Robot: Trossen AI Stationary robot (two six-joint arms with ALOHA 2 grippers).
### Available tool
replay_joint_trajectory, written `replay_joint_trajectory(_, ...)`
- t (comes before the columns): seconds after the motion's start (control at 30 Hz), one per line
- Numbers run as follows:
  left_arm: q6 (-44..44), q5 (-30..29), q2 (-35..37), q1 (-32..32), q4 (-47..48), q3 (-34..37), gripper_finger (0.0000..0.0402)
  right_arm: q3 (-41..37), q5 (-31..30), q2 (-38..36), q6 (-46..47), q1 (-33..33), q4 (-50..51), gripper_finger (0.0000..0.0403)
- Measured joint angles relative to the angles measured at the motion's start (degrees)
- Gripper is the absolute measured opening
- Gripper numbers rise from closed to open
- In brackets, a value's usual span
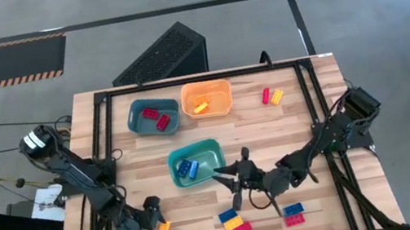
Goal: Sort & place blocks by color
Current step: Put the yellow game piece into the orange bin
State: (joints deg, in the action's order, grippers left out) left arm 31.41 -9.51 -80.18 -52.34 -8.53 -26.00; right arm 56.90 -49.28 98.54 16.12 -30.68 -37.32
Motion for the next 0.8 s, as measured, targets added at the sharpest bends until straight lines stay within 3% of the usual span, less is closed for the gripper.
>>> replay_joint_trajectory(0.3, -3.3, -2.6, -2.9, 0.0, -2.7, -0.6, 0.0395, 0.0, 0.0, 0.0, 0.0, 0.0, 0.1, 0.0118)
replay_joint_trajectory(0.8, -4.4, -1.6, -3.0, 0.0, -0.4, -2.5, 0.0399, 0.0, 0.0, 0.0, 0.3, 0.0, 0.2, 0.0118)
